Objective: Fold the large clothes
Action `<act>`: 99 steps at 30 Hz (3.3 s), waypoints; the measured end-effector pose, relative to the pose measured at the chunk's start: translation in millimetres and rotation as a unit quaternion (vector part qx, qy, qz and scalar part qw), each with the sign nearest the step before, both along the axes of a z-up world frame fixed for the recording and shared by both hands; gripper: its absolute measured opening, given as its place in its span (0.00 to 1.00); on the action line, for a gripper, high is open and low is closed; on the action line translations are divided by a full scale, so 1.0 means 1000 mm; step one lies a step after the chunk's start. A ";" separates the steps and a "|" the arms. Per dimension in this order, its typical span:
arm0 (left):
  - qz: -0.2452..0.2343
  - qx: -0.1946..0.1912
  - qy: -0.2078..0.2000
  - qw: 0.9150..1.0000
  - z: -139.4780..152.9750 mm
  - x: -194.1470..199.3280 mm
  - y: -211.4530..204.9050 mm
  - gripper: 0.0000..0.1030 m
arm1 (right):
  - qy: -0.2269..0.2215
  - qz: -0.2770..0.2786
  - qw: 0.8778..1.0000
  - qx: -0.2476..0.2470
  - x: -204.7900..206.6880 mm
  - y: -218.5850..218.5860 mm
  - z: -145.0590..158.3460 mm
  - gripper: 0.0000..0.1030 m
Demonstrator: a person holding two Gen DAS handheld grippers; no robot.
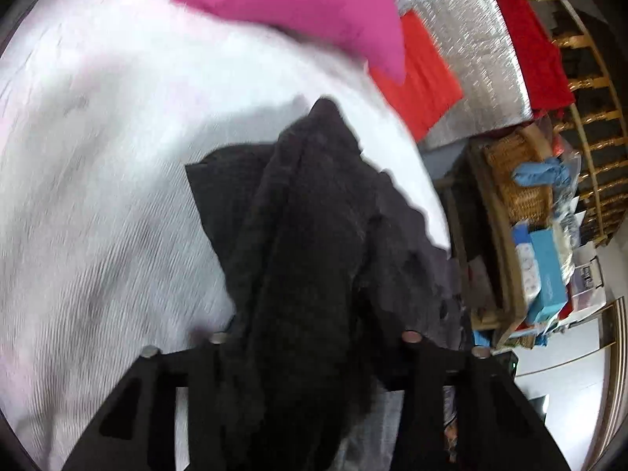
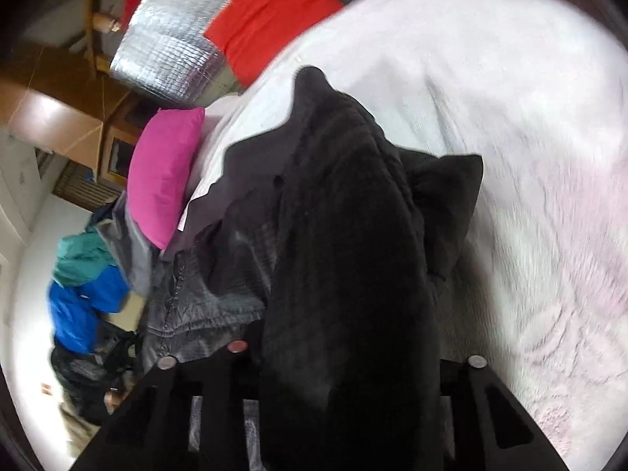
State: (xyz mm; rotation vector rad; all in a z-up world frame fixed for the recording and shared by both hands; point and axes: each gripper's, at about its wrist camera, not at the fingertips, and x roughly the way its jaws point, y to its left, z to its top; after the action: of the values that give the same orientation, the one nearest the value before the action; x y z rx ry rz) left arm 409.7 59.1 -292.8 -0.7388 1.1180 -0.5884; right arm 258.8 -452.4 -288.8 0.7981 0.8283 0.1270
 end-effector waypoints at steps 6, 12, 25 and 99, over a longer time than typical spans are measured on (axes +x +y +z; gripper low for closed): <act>0.027 0.047 -0.010 0.998 0.000 0.015 -0.011 0.38 | -0.037 -0.048 0.998 -0.034 0.029 -0.003 0.013 0.30; 0.037 0.073 0.026 0.996 -0.010 0.015 -0.012 0.49 | 0.012 -0.060 0.997 0.056 0.031 -0.027 -0.014 0.48; 0.071 0.129 -0.081 0.986 0.046 -0.016 0.000 0.57 | -0.038 -0.119 0.992 0.029 0.018 -0.048 0.021 0.67; 0.124 0.399 -0.279 0.865 0.099 -0.067 -0.096 0.69 | -0.045 -0.041 0.976 -0.210 -0.015 0.070 0.077 0.71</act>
State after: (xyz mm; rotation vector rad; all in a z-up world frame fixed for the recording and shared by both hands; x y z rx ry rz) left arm 342.9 -36.9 -194.1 0.0329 0.6079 -0.0618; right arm 244.1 -382.7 -211.6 0.4230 0.7019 -0.0837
